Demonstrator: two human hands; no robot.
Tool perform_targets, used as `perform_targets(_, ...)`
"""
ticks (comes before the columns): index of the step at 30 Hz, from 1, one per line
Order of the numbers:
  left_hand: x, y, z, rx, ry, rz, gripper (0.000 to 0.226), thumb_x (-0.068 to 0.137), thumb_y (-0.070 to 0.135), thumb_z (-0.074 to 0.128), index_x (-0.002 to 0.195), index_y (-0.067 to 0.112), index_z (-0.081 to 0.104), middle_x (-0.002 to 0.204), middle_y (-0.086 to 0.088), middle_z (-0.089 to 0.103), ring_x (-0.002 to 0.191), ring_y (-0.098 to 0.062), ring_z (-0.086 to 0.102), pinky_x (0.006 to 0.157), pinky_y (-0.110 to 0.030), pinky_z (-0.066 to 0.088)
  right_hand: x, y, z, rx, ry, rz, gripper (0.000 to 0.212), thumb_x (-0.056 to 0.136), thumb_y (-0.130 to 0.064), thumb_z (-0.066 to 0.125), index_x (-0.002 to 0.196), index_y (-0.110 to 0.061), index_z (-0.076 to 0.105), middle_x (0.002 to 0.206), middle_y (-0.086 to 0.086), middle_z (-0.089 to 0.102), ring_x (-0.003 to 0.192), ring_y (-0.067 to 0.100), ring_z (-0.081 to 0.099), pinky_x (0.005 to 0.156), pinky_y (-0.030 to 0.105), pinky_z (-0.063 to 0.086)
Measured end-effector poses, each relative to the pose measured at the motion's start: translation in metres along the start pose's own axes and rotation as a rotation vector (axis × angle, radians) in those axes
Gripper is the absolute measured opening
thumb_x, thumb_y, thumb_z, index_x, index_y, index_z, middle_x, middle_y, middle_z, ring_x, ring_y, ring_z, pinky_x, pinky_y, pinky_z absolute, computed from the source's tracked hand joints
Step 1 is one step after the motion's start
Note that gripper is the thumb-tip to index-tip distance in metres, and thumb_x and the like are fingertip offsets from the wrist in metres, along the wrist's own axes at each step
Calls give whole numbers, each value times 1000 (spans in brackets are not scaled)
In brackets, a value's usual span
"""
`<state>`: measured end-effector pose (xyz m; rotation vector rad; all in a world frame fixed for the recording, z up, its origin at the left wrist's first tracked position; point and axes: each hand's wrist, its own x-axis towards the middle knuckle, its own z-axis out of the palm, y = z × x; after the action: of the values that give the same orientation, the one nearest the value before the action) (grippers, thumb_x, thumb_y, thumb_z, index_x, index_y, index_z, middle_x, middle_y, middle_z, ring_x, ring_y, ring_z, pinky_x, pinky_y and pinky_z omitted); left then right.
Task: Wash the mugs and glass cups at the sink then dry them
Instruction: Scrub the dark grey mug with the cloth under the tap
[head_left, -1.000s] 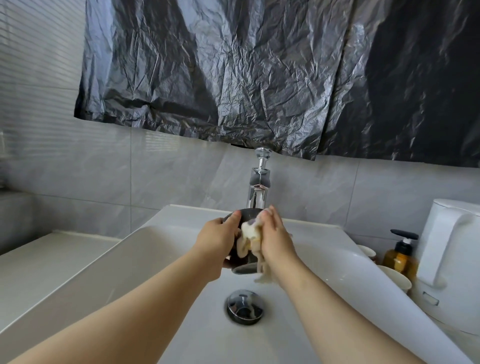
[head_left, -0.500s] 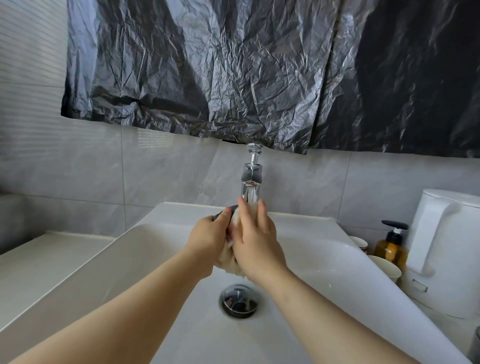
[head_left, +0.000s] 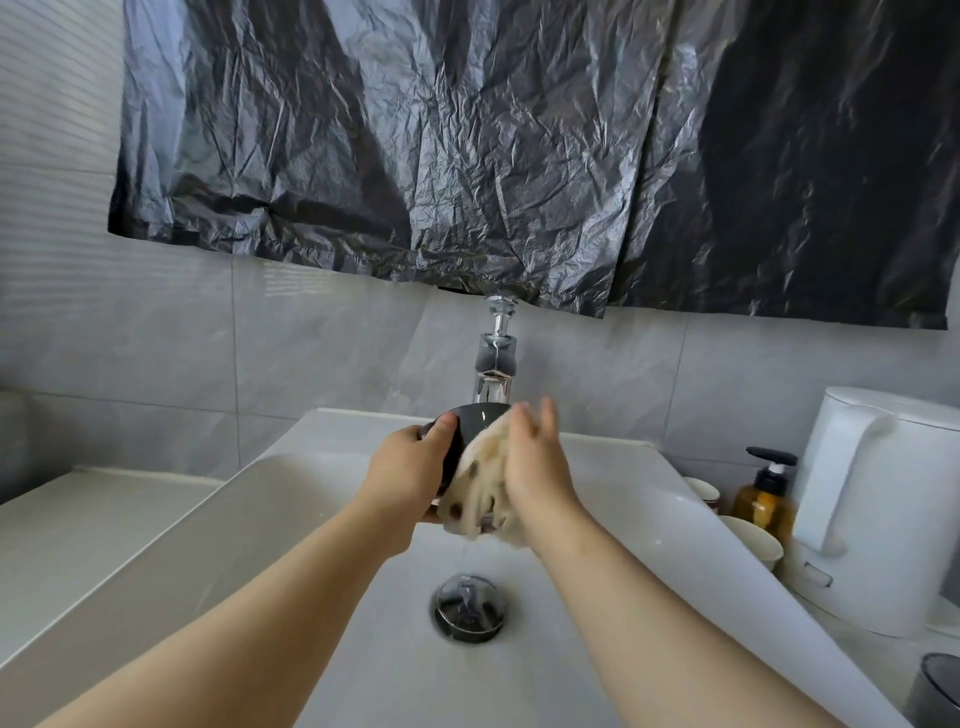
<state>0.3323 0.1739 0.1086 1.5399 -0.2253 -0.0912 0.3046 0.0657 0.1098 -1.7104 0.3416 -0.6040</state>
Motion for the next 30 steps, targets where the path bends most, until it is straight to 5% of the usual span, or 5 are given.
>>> perform_targets(7, 11, -9, -7, 92, 153, -12, 41, 96, 44, 48, 80, 8, 59, 72, -10, 56, 65, -24, 51, 62, -30, 43, -20, 9, 16, -392, -99, -311, 50, 96, -39, 41, 143, -26, 26, 148, -5, 31, 135, 19, 34, 104, 35, 36)
perform_targets(12, 7, -11, 1, 129, 46, 0, 39, 97, 41, 47, 90, 6, 64, 85, -13, 66, 74, -30, 65, 60, -36, 58, 1, 6, 3, -79, -128, -214, 38, 100, -35, 36, 138, -31, 42, 147, -5, 37, 134, 11, 37, 100, 21, 27)
perform_targets(17, 9, -14, -3, 105, 123, -58, 44, 95, 47, 47, 80, 7, 61, 73, -11, 59, 70, -27, 55, 64, -33, 45, -14, 10, 6, -506, -280, -404, 44, 100, -43, 29, 143, -44, 28, 159, -11, -3, 146, 11, -2, 118, 34, 8)
perform_targets(23, 7, -10, 1, 11, 65, -53, 38, 97, 43, 47, 83, 10, 61, 73, -8, 56, 65, -25, 55, 66, -38, 54, -1, 15, -3, 155, -165, 42, 40, 99, -44, 29, 131, -27, 47, 109, 0, 61, 78, 14, 65, 85, 32, 52)
perform_targets(30, 10, -17, 2, 11, 55, -45, 39, 98, 43, 45, 88, 9, 62, 80, -8, 60, 68, -25, 56, 59, -30, 53, -4, 18, 4, -354, -153, -199, 62, 92, -55, 35, 147, -34, 16, 149, -5, 31, 128, 23, 45, 102, 34, 38)
